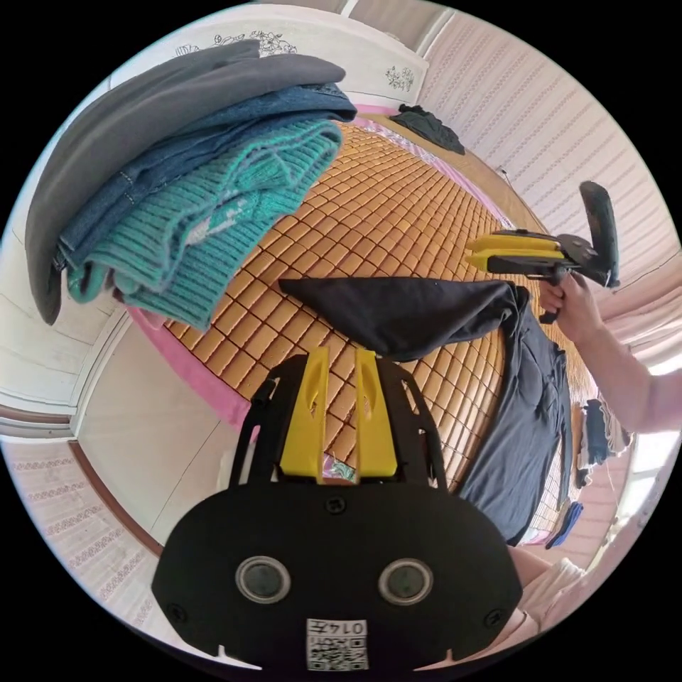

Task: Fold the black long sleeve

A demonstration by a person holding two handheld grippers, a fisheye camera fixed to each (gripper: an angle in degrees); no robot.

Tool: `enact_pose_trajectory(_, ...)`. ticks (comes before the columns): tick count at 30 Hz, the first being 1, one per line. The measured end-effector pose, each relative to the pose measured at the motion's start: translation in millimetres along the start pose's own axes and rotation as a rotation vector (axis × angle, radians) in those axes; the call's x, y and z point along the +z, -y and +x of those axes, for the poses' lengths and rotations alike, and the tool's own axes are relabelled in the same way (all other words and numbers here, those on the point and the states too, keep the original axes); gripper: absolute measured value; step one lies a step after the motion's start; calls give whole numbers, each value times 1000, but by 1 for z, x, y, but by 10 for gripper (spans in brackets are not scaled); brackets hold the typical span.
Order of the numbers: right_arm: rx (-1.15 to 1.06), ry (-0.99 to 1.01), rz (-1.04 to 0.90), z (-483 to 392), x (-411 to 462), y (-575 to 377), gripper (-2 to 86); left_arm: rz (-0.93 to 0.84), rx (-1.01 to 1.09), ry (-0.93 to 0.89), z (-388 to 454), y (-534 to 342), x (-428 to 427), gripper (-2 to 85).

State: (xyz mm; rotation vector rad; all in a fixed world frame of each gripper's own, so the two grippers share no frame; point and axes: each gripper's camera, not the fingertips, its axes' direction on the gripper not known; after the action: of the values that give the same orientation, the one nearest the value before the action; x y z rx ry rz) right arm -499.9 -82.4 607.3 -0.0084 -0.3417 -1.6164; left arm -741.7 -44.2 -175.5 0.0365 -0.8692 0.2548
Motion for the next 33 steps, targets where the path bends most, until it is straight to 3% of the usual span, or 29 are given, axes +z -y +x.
enact_pose_trajectory(5, -113, 157, -73, -52, 82, 78, 96, 29, -42, -61, -13, -40, -4, 65)
enact_pose_trajectory(8, -140, 123, -171, -63, 117, 84, 47, 35, -68, -98, -22, -52, -3, 64)
enact_pose_trajectory(12, -121, 99, -151, -54, 108, 66, 15, 40, -64, -102, -27, -60, -3, 64)
enact_pose_trajectory(18, 163, 253, -12, 15, 45, -22, 8, 82, 46, -130, -15, -42, -2, 68)
enact_pose_trajectory(23, 437, 172, -43, 57, 34, -110, 5, 80, 162, -220, 8, -10, 12, 70)
enact_pose_trajectory(29, 516, 110, -20, 50, 21, -153, -1, 29, 316, -176, 46, 29, 38, 73)
enact_pose_trajectory(33, 530, 114, 30, 45, 13, -167, 2, 0, 384, -246, 66, 45, 45, 76)
